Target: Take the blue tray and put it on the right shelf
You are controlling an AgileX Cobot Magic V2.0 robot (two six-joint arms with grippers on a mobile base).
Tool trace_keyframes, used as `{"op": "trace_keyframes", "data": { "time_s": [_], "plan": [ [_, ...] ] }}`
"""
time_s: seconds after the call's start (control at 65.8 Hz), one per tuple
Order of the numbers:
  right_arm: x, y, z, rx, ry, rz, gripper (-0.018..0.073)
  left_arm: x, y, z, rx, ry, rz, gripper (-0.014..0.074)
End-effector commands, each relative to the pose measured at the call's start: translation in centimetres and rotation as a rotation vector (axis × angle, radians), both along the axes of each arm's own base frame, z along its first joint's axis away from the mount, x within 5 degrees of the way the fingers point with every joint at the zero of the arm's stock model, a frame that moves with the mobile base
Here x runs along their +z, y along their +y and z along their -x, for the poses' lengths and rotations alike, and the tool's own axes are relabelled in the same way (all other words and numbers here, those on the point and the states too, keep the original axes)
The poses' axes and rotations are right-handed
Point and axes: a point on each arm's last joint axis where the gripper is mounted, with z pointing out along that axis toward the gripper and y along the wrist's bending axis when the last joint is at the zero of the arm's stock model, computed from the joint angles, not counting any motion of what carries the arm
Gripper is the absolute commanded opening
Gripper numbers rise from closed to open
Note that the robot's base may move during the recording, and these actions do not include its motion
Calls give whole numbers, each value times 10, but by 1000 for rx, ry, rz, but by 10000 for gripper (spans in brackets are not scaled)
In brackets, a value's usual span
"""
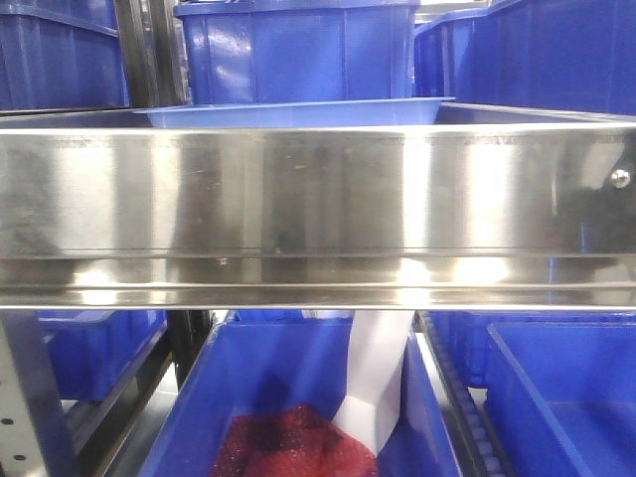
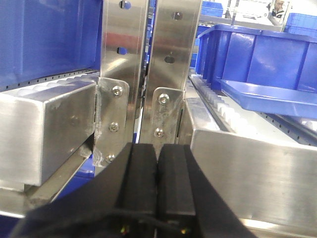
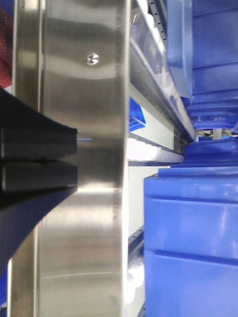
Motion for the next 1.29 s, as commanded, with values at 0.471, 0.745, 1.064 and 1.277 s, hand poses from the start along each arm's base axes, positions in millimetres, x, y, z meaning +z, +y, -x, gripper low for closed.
{"op": "trace_keyframes", "data": {
  "time_s": [0.471,0.745,1.064,1.277],
  "plan": [
    [17,0,3,-3,-132,12,56,-1,1,0,10,-73,5,-31],
    [17,0,3,-3,-132,12,56,-1,1,0,10,-73,5,-31],
    [17,0,3,-3,-132,12,56,-1,1,0,10,-73,5,-31],
    [17,0,3,-3,-132,12,56,-1,1,0,10,-73,5,-31]
  ]
}}
